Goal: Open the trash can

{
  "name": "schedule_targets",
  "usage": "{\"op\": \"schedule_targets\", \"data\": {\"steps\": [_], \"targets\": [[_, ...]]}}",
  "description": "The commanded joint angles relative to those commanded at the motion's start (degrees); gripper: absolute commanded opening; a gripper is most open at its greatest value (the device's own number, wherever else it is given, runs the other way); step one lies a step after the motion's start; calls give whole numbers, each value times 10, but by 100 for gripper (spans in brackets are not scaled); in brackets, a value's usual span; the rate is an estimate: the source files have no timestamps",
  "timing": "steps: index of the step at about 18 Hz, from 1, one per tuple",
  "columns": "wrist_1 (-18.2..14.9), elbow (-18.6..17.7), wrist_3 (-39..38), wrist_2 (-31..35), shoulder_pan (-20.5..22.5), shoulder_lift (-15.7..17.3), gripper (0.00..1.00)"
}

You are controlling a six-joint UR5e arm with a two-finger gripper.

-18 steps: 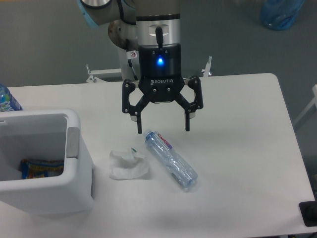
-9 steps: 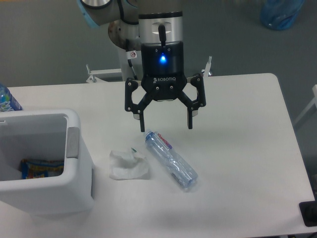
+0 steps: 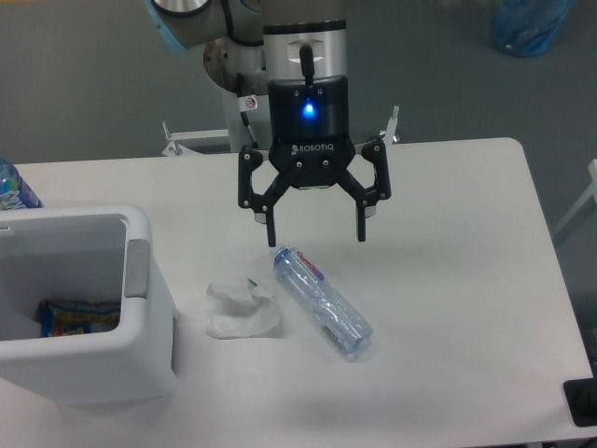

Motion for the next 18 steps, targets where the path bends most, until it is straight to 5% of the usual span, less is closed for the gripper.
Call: {"op": "schedule_targets", "data": {"steps": [18], "targets": [[0,0,1,11,0,-1,100]]}}
